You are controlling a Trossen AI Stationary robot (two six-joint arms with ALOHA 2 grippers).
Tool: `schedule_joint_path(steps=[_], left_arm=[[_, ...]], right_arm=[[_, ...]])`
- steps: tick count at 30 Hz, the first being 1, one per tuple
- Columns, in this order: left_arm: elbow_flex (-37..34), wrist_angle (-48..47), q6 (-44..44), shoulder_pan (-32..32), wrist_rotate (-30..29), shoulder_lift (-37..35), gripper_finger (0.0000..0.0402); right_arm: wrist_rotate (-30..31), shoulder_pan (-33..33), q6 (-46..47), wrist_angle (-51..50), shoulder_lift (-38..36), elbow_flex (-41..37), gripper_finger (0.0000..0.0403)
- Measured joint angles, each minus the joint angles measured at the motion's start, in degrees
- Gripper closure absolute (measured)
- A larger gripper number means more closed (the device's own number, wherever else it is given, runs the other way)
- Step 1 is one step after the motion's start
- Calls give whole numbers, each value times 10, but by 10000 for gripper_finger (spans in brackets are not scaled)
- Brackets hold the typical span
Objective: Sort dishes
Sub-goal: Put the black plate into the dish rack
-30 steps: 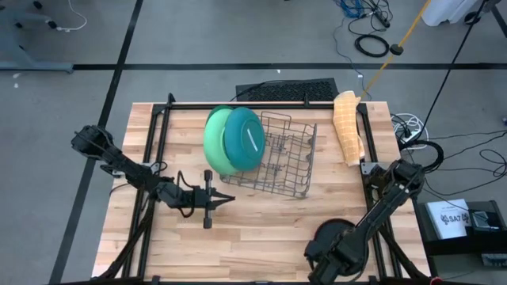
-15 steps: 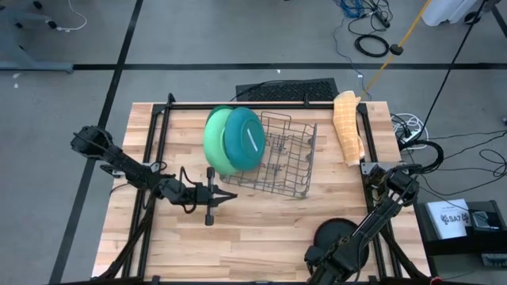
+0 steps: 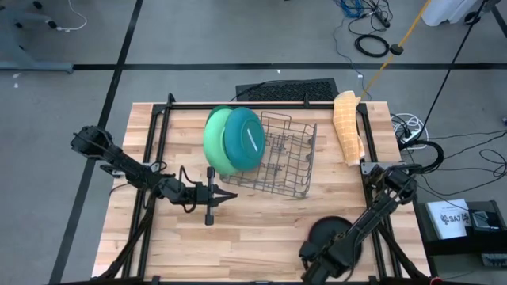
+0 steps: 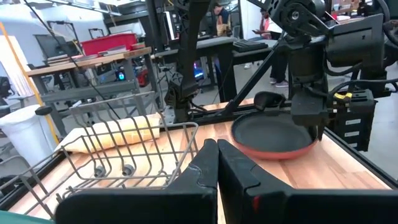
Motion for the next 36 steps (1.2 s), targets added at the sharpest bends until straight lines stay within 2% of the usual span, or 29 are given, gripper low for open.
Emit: schedule_joint_path(steps=[5,14,18,25,32,36], left_arm=[[0,3,0,0,0,0,400],[0,3,-1,0,0,0,400],[0,3,-1,0,0,0,400],[0,3,-1,0,3,0,400],[0,2,-1,0,5,0,400],[0,2,-1,0,5,0,400]], right_arm=[[29,-44,-56,7,-1,1,381],[23,-72,-116,8,-14,0,287],[17,-69,-117,-16,-19,0,261],[-42,-47,-112,-98,-18,0,259],[7,-38,-32,-185,-51,0,267],[-1,-33,-61,-141,-58,0,268]])
